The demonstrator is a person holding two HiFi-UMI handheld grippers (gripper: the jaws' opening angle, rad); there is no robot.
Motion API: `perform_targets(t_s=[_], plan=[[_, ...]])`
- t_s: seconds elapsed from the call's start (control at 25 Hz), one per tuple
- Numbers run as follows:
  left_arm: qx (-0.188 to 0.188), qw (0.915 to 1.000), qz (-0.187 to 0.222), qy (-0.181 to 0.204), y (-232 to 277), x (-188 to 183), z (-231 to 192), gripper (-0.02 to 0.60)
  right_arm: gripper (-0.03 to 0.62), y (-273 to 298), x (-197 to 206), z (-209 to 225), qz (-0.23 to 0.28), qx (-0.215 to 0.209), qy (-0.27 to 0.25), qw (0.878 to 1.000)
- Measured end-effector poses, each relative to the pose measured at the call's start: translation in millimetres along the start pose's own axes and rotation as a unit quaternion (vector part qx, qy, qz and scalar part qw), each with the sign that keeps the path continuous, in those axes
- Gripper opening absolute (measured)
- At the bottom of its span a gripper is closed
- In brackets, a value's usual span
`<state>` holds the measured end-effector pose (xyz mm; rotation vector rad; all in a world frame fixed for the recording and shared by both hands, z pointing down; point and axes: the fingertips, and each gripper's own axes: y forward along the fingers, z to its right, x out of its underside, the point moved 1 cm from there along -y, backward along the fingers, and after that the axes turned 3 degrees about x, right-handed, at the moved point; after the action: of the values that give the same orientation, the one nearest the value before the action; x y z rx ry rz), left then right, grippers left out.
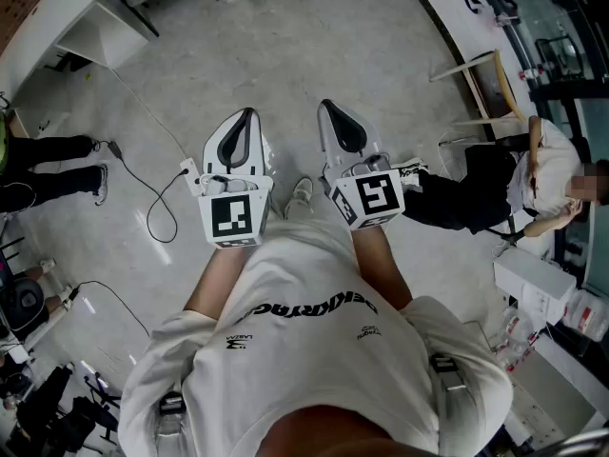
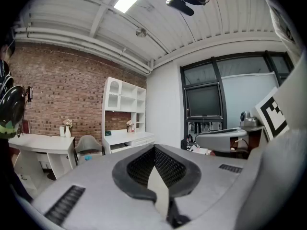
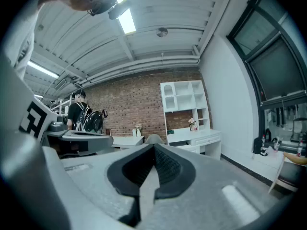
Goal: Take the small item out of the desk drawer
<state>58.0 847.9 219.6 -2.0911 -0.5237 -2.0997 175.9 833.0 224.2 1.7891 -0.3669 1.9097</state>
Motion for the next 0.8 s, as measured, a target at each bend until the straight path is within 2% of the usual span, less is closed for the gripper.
perform_targets(t_s=[0.16, 0.32, 0.44, 0.64, 0.8], plan=[[-0.007, 1.0000, -0.001, 0.003, 7.3, -2.8, 10.2, -0.003, -0.005, -1.3, -1.7, 14.7, -0.002, -0.003, 0.007, 1.000], [-0.015, 0.9998, -0.009, 0.002, 22.1, 2.0, 22.0, -0.003, -0.002, 0.4, 3.7, 33.7, -0.009, -0.025, 0.038, 0.999], [-0.019, 0.9998, -0.011, 0.001, 29.9, 4.9, 29.0, -0.003, -0.002, -2.2, 0.7, 47.4, -0.002, -0.022, 0.028, 0.999], [-0.009, 0.9989, -0.015, 0.044, 40.3, 4.7, 45.5, -0.003, 0.000, 4.2, -0.9, 66.3, 0.006, -0.012, 0.030, 0.999], [-0.005, 0.9990, -0.021, 0.039, 53.6, 12.8, 40.3, -0.003, -0.002, 16.4, 8.7, 66.9, -0.004, -0.012, 0.041, 0.999]])
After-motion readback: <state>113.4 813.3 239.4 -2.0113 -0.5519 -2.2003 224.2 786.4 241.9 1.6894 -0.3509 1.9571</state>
